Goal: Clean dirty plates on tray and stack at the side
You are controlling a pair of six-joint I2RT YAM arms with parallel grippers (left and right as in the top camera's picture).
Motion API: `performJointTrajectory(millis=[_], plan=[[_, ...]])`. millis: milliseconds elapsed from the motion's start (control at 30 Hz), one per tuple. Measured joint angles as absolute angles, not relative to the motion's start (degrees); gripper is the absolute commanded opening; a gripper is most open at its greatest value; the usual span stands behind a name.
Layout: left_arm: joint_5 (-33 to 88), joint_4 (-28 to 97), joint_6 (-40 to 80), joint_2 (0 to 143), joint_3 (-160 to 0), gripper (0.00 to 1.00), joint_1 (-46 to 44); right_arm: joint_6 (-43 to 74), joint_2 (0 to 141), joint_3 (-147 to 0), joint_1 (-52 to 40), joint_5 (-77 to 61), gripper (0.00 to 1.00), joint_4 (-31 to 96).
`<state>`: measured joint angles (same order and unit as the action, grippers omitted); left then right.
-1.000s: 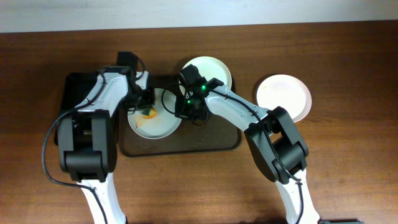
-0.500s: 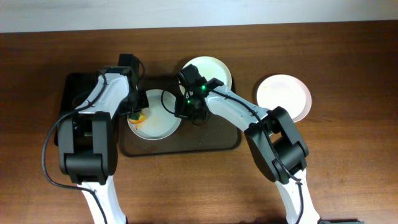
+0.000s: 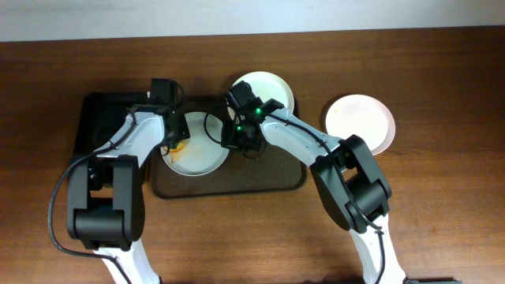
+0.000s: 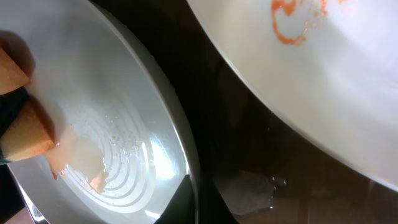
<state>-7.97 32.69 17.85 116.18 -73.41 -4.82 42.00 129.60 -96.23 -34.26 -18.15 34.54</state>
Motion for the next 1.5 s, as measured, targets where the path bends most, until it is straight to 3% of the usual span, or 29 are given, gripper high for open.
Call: performJointTrajectory(millis=[433, 867, 1000, 1267, 1400, 1500], plan=[[-2.2, 42.9, 17.9, 114.6, -72.7, 0.01, -4.9, 42.0, 129.6, -96.2, -34.2, -18.4, 0.04, 34.4], [-7.6, 24.4, 12.9, 115.3, -70.1, 0.01, -9.0, 42.0, 129.6, -96.2, -34.1, -18.6, 0.04, 34.4], [-9.0, 26.0, 11.8, 115.3, -70.2, 0.01, -9.3, 42.0, 129.6, -96.2, -34.1, -18.6, 0.04, 34.4], [-6.3, 41.2, 11.6, 114.0, -71.3, 0.01, -9.1, 42.0, 129.6, -96.2, -34.0, -18.7, 0.04, 34.4], [-4.6, 39.6, 11.6, 113.9, -71.2, 0.01, -8.5, 42.0, 129.6, -96.2, -34.0, -18.7, 0.04, 34.4], [-3.4, 31.3, 11.2, 114.4, -70.7, 0.01, -8.6, 42.0, 129.6, -96.2, -34.0, -18.7, 0.04, 34.4]])
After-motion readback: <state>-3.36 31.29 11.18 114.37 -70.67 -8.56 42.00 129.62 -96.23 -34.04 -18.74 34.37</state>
